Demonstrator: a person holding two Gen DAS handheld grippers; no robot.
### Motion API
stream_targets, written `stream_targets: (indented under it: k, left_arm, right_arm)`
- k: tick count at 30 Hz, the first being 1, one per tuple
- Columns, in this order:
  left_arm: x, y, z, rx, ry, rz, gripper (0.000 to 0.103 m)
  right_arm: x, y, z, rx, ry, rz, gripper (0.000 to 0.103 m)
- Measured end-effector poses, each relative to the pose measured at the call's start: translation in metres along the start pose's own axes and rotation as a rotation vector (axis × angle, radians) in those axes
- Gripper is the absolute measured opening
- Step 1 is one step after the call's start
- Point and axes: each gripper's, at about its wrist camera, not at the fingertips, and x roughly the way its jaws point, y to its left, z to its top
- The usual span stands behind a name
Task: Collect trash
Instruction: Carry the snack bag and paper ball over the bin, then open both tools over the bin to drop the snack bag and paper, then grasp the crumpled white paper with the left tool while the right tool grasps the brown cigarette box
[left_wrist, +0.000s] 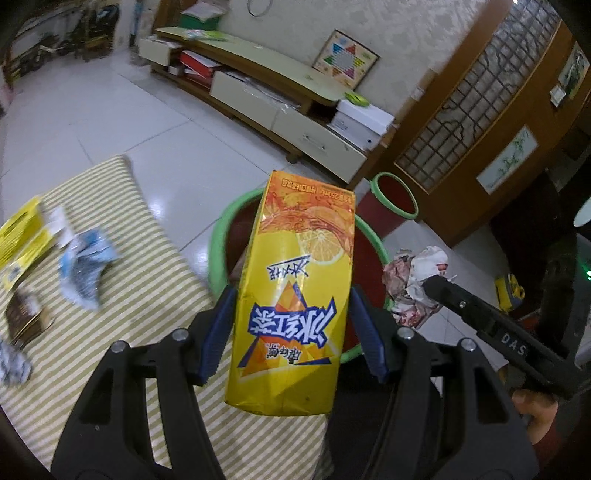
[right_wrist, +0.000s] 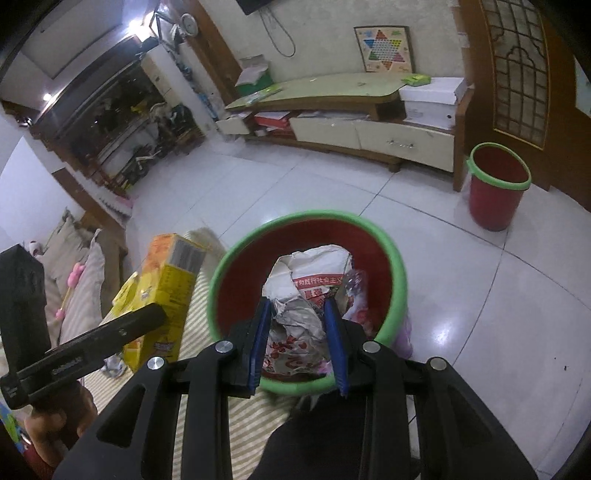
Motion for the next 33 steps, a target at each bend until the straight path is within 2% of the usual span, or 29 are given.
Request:
stream_targets:
  k: [4,5,7,8,9,10,11,14,16,22,25,29,33]
  left_arm:
    - [0.015,-0.009,0.016,0.016,0.012,-0.019,0.062]
    - [0.016,-0.009,0.019,0.016,0.007,-0.018,0.072]
    - [0.012,-0.007,0.023,-0.005,-0.026,-0.025,0.082]
    - [0.010,-0.006,0.023,-0.022,-0.042,-0.034,0.084]
    - [0.007,-0.002,0.021,-0.043,-0.049,-0.046,0.085]
    - [0.004,0.003,0.019,-0.057,-0.049,-0.047,0.085]
    - [0.000,0.009,0.013,-0.069,-0.049,-0.035,0.086]
    - [-0.013,0.029,-0.002,-0.100,-0.072,0.022,0.086]
    - [-0.028,0.053,-0.018,-0.131,-0.090,0.086,0.086]
    - [-0.073,0.145,-0.058,-0.255,-0.104,0.331,0.086]
    - [-0.092,0.202,-0.082,-0.376,-0.079,0.431,0.086]
    - [-0.108,0.252,-0.108,-0.520,-0.081,0.493,0.086]
    - [-0.107,0.283,-0.117,-0.606,-0.079,0.502,0.086]
  right_arm:
    - [0.010,-0.005,0.004,0.005,0.005,-0.007,0.030]
    - [0.014,-0.005,0.004,0.001,0.008,-0.009,0.031]
    - [0.022,-0.004,0.003,-0.004,0.010,-0.010,0.033]
    - [0.026,-0.003,0.004,-0.004,0.014,-0.012,0.043]
    - [0.031,-0.001,0.002,-0.003,0.019,-0.012,0.049]
    - [0.036,0.000,0.002,0.002,0.020,-0.023,0.061]
    - [0.038,0.001,0.002,0.004,0.022,-0.028,0.062]
    - [0.044,0.008,0.000,0.015,0.033,-0.020,0.062]
    - [0.045,0.013,-0.006,0.014,0.041,-0.001,0.062]
    - [0.056,0.030,-0.037,-0.013,0.099,0.018,0.063]
    - [0.062,0.033,-0.049,-0.001,0.132,0.015,0.063]
    - [0.062,0.037,-0.051,-0.015,0.130,0.002,0.063]
    - [0.064,0.036,-0.050,-0.017,0.140,-0.008,0.063]
